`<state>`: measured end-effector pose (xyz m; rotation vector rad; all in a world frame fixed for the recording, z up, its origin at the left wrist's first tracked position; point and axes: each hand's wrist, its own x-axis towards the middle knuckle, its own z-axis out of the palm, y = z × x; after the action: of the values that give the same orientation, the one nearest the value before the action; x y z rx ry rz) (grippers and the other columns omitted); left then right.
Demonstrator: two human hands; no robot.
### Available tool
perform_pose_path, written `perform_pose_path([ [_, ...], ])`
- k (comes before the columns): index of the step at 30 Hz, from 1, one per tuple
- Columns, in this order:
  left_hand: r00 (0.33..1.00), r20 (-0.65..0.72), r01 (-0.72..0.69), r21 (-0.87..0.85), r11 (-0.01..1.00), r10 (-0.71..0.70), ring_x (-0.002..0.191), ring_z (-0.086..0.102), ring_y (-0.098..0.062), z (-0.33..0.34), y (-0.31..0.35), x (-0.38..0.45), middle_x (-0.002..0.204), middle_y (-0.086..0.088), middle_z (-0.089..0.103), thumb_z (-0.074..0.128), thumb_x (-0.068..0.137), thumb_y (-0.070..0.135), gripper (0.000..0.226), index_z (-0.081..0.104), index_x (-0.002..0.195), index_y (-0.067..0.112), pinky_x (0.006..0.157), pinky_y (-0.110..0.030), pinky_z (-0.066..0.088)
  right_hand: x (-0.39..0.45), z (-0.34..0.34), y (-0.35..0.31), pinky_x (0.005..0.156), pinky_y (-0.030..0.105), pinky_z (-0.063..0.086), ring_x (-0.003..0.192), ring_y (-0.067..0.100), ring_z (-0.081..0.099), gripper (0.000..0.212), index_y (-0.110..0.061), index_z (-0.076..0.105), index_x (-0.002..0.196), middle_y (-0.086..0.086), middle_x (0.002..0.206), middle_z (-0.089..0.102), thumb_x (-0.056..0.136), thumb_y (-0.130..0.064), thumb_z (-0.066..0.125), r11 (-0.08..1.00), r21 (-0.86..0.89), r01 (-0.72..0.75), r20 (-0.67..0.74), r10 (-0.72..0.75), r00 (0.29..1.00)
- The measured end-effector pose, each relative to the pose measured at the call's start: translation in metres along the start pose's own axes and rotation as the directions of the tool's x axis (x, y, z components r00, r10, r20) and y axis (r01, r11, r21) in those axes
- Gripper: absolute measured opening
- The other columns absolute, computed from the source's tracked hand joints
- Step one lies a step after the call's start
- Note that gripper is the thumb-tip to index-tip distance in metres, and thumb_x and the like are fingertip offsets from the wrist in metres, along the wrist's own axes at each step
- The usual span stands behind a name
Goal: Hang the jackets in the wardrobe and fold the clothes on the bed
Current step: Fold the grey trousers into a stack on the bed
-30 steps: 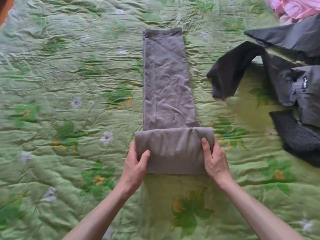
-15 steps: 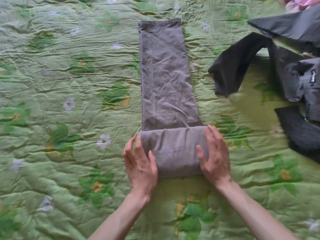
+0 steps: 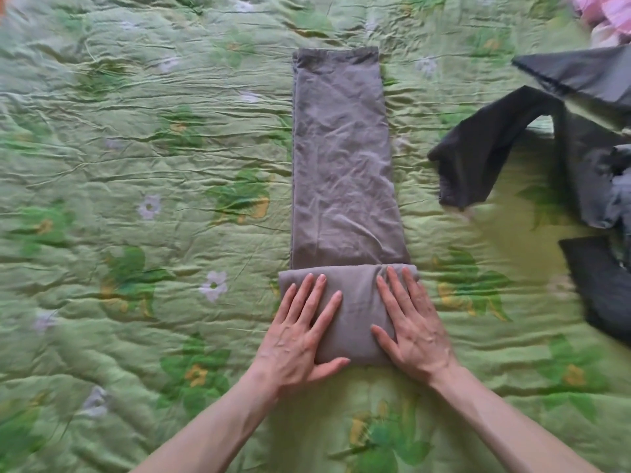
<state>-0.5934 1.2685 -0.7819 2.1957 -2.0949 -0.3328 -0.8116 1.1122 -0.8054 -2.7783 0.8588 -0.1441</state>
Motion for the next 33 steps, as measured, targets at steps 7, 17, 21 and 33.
perform_pose_path([
  [7, 0.996, 0.034, 0.073, 0.195, 0.978, -0.081, 0.156, 0.011, -0.052, 0.001, 0.032, 0.000, 0.166, -0.036, 0.015, 0.055, 0.076, 0.040, 0.099, 0.028, 0.159, -0.005, 0.122, -0.065, 0.026, -0.005, -0.009, -0.010, 0.125, 0.053, 0.024, 0.159, 0.032, 0.018, 0.075, -0.007, 0.030, 0.161, 0.013, 0.170, 0.022, 0.105, -0.056, 0.036, 0.997, -0.080, -0.004, -0.053, 0.000, 0.999],
  [17, 0.959, 0.045, 0.272, 0.120, 0.955, -0.279, 0.149, 0.033, -0.052, 0.007, 0.062, 0.001, 0.161, -0.032, 0.033, 0.039, 0.097, 0.010, 0.058, 0.043, 0.153, -0.004, 0.112, -0.063, 0.042, -0.035, -0.026, -0.002, 0.123, 0.056, 0.028, 0.159, 0.035, 0.013, 0.105, -0.012, 0.028, 0.162, 0.020, 0.170, 0.017, 0.080, -0.063, 0.069, 0.978, -0.036, 0.204, 0.090, -0.201, 0.976],
  [21, 0.976, 0.028, 0.209, 0.164, 0.964, -0.216, 0.136, 0.053, -0.050, -0.006, 0.065, 0.001, 0.146, -0.034, 0.053, 0.033, 0.090, 0.006, 0.059, 0.059, 0.141, -0.004, 0.105, -0.063, 0.050, -0.036, -0.034, -0.002, 0.122, 0.052, 0.032, 0.157, 0.033, 0.025, 0.091, -0.010, 0.035, 0.160, 0.018, 0.167, 0.028, 0.081, -0.042, 0.068, 0.984, 0.019, 0.178, 0.037, -0.178, 0.983],
  [33, 0.949, 0.317, 0.085, -0.233, 0.969, -0.007, 0.092, 0.065, -0.021, -0.122, 0.023, -0.019, 0.098, 0.003, 0.074, 0.045, 0.070, 0.056, 0.053, 0.053, 0.116, 0.031, 0.076, -0.032, 0.041, -0.078, -0.104, -0.010, 0.086, 0.014, 0.054, 0.102, -0.002, 0.071, 0.077, -0.025, 0.061, 0.128, -0.027, 0.124, 0.069, 0.059, -0.024, 0.095, 0.882, 0.467, -0.059, -0.085, 0.111, 0.990],
])
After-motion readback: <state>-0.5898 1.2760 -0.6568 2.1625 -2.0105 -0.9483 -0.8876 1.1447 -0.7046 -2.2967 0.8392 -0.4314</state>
